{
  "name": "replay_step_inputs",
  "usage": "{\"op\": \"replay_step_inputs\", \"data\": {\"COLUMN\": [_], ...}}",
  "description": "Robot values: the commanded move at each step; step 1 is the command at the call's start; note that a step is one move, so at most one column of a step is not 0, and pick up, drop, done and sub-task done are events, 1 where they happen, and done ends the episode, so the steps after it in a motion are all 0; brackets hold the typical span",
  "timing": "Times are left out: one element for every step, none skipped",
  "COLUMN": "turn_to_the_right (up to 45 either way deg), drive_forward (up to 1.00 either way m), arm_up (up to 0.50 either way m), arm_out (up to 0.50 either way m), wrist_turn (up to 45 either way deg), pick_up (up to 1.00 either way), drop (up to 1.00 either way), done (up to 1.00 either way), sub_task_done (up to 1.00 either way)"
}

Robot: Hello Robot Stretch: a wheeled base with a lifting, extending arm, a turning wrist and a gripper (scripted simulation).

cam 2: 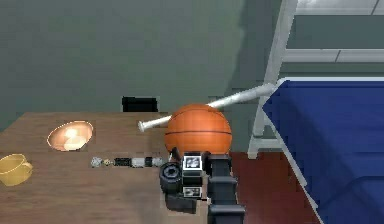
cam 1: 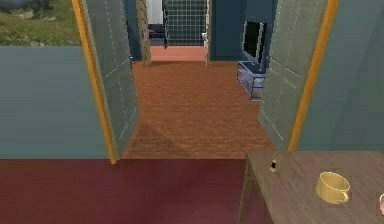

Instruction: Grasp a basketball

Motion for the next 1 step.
{"op": "replay_step_inputs", "data": {"turn_to_the_right": [0.0], "drive_forward": [0.0], "arm_up": [0.0], "arm_out": [0.0], "wrist_turn": [0.0], "pick_up": [0.0], "drop": [0.0], "done": [1.0], "sub_task_done": [0.0]}}
